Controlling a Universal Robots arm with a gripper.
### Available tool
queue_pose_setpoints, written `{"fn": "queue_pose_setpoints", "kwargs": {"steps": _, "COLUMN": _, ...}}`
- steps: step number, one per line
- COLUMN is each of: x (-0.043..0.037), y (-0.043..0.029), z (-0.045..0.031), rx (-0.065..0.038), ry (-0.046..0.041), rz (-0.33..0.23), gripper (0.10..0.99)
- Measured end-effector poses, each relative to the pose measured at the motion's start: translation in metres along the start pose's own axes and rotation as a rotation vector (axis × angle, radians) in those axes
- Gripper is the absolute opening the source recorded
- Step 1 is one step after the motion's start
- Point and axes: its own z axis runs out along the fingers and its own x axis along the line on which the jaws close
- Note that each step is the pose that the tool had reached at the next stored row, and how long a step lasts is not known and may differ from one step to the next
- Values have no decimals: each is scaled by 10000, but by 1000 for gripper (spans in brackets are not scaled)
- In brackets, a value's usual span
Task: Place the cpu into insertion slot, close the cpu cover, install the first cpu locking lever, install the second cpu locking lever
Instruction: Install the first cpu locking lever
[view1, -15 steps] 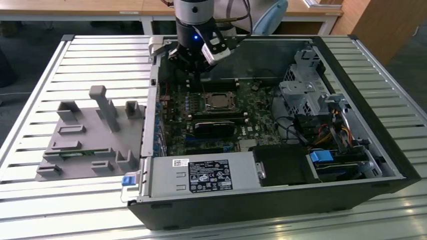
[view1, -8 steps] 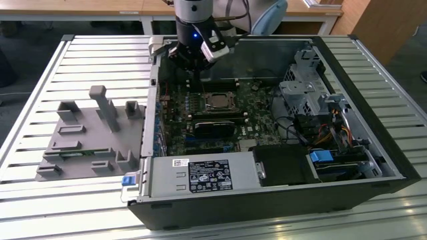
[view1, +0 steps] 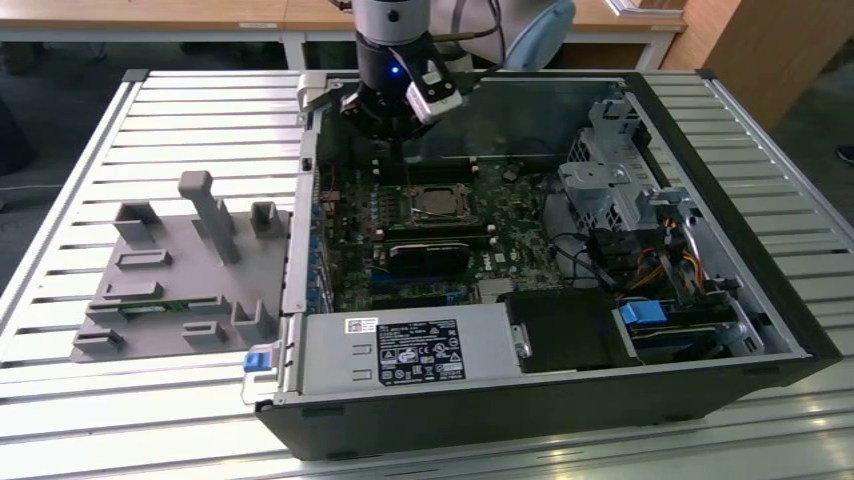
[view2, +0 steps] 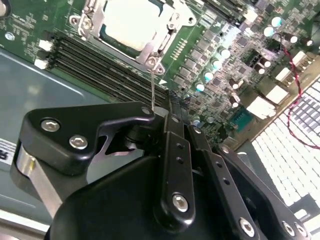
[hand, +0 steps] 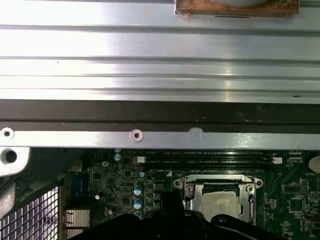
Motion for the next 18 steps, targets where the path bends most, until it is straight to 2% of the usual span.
{"fn": "queue_pose_setpoints", "kwargs": {"steps": 5, "x": -127, "y": 10, "z": 10, "rx": 0, "ry": 39, "rz": 3, "gripper": 106}}
{"fn": "queue_pose_setpoints", "kwargs": {"steps": 11, "x": -350, "y": 25, "z": 29, "rx": 1, "ry": 96, "rz": 5, "gripper": 106}}
{"fn": "queue_pose_setpoints", "kwargs": {"steps": 14, "x": -374, "y": 25, "z": 36, "rx": -14, "ry": 96, "rz": 5, "gripper": 106}}
{"fn": "queue_pose_setpoints", "kwargs": {"steps": 15, "x": -374, "y": 25, "z": 40, "rx": -45, "ry": 98, "rz": 5, "gripper": 106}}
{"fn": "queue_pose_setpoints", "kwargs": {"steps": 17, "x": -374, "y": 25, "z": 52, "rx": -246, "ry": 99, "rz": 10, "gripper": 106}}
{"fn": "queue_pose_setpoints", "kwargs": {"steps": 18, "x": -374, "y": 25, "z": 62, "rx": -299, "ry": 99, "rz": 11, "gripper": 106}}
